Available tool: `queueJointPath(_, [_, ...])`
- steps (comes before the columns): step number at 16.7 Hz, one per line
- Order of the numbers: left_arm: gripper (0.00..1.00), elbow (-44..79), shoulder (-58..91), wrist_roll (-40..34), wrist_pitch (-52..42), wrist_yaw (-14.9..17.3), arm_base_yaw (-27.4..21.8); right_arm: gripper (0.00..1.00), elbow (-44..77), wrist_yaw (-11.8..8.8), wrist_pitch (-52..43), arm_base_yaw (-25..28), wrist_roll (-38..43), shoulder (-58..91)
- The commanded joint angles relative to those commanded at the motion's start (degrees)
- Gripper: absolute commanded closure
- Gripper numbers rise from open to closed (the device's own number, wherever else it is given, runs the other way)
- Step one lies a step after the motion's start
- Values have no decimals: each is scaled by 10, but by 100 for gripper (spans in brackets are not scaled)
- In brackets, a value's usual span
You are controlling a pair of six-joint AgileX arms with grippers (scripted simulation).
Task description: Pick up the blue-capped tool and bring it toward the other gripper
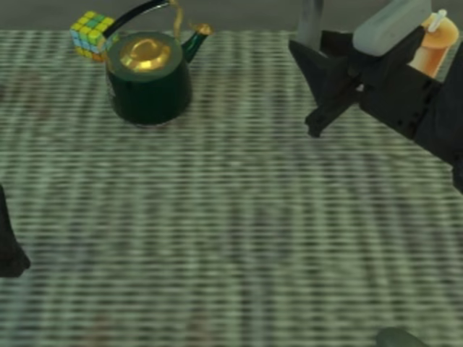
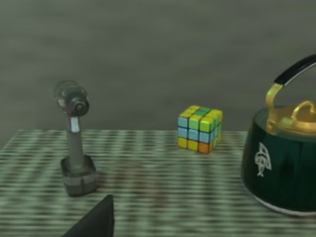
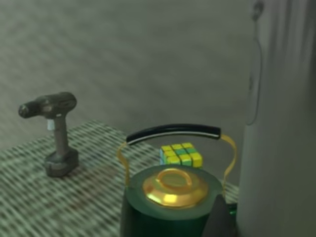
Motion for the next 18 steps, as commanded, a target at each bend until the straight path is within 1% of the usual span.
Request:
queueJointPath(1, [0,0,0,0,0,0,0,100,0,2,1,2,0,0])
queueJointPath(3, [0,0,0,0,0,0,0,100,0,18,9,18,-1,5])
queueJointPath(7, [0,0,0,0,0,0,0,100,-2,73,33,76,0,20])
queueJointPath(9, [0,0,0,0,0,0,0,100,-2,93,43,98,1,24])
queueJointPath(10, [0,0,0,0,0,0,0,100,-2,97,45,102,1,24])
queueJointPath(18, [0,0,0,0,0,0,0,100,-2,97,45,102,1,24])
